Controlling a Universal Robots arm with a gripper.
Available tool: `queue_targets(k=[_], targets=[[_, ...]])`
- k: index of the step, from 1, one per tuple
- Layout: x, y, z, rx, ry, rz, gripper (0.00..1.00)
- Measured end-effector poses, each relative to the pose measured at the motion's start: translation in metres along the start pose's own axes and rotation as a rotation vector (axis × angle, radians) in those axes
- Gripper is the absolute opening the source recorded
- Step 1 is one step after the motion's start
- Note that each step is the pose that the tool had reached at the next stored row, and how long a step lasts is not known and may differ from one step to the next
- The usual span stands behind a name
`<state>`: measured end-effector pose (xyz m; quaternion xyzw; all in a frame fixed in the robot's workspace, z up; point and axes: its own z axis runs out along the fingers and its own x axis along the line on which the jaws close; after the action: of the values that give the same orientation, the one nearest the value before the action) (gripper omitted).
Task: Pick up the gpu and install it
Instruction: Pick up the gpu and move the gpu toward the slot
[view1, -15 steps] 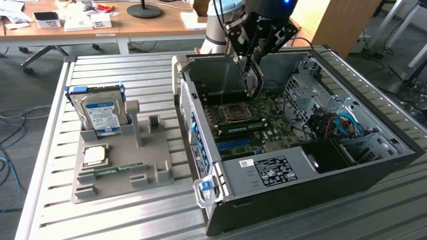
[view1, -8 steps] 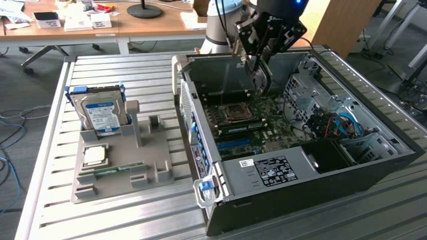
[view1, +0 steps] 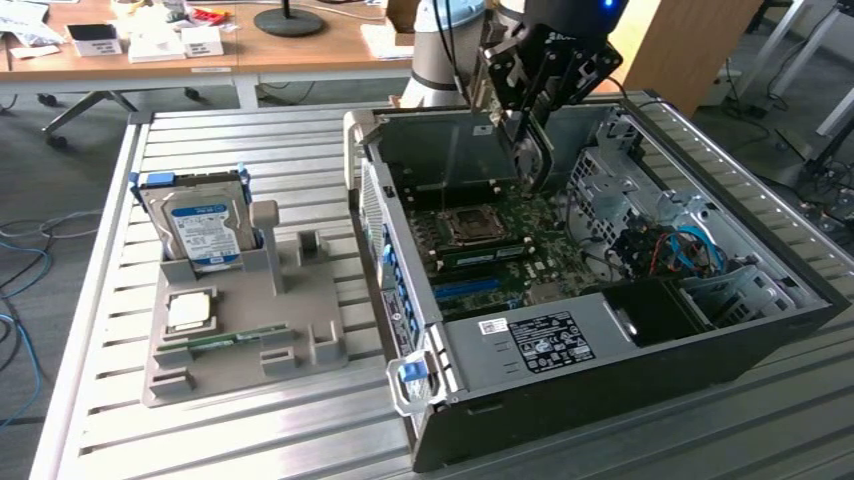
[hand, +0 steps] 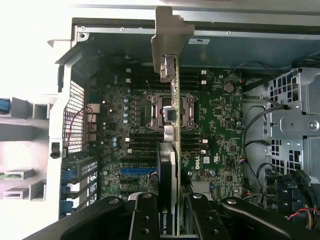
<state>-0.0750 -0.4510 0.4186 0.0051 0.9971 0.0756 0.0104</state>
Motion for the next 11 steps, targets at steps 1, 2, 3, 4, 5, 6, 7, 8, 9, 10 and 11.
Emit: queue_targets(k=[1, 2, 3, 4, 5, 6, 7, 8, 9, 10, 11], targets=[[0.0, 0.0, 0.0, 0.0, 0.0001, 0.0, 0.27], [-0.001, 0.0, 0.0, 0.0, 0.0, 0.0, 0.27], [-0.003, 0.0001, 0.0001, 0.0, 0.0, 0.0, 0.27], [-0.005, 0.0001, 0.0001, -0.0001, 0.0, 0.0, 0.27], [-0.008, 0.0001, 0.0002, 0.0, 0.0, 0.0, 0.27], [-0.011, 0.0001, 0.0003, -0.0001, 0.0, 0.0, 0.27], [-0.015, 0.0001, 0.0003, 0.0, 0.0, 0.0, 0.27], [-0.018, 0.0002, 0.0004, 0.0001, 0.0, 0.0, 0.27], [-0.022, 0.0002, 0.0005, 0.0, 0.0, 0.0, 0.27], [-0.025, 0.0002, 0.0005, 0.0001, 0.0001, 0.0, 0.27], [-0.029, 0.0002, 0.0006, 0.0, 0.0, 0.0, 0.27]])
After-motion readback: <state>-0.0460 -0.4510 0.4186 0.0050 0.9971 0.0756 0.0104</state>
